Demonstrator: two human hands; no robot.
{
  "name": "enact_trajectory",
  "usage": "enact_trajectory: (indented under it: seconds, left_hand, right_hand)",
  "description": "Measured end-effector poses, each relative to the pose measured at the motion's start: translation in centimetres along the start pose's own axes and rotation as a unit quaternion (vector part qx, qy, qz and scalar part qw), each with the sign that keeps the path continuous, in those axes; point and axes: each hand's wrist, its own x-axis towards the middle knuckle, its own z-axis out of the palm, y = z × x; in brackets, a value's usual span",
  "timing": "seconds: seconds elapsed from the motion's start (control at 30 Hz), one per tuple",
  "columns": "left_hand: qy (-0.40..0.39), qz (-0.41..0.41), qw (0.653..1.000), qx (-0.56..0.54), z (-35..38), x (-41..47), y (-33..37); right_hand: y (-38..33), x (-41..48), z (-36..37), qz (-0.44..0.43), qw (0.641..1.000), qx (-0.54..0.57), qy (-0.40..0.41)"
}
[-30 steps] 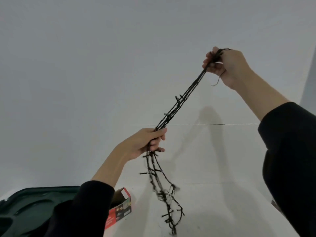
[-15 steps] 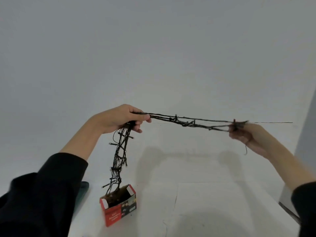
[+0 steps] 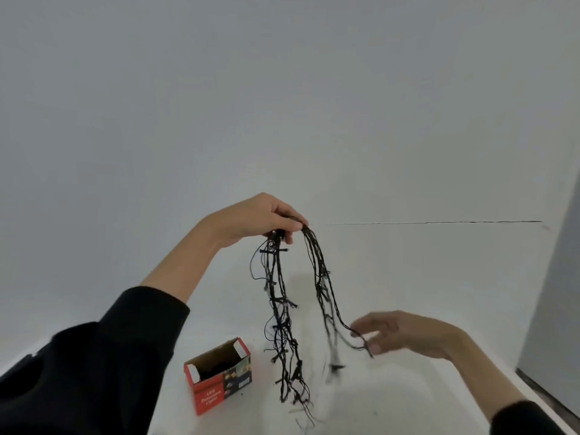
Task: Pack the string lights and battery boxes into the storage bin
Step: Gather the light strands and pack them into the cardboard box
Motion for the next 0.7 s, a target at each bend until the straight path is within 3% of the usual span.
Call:
enact_trajectory:
  seconds: [0.17,0.3,0.53,0.7]
  left_hand:
    - [0.015,0.024,1.000,0.009,2.3,0.5,2.0]
    - [0.038,0.042,0.998,-0.025,3.5,0.8,2.7]
    - [0.125,0.033,0.980,-0.152,3.3,0.5,1.9]
    - [0.187,0.002,0.946,-0.265,3.0,-0.2,-0.4]
  right_hand:
    - [-7.6,0.3,1.8,-0.151,0.976,0.095,0.123]
    - [-11.9,1.3,5.1,-0.250,0.945,0.166,0.130]
    - [-11.5,3.8,9.0,-0.187,0.930,0.231,0.216]
    - [-10.3,3.9,7.9,-0.158,0.938,0.175,0.255]
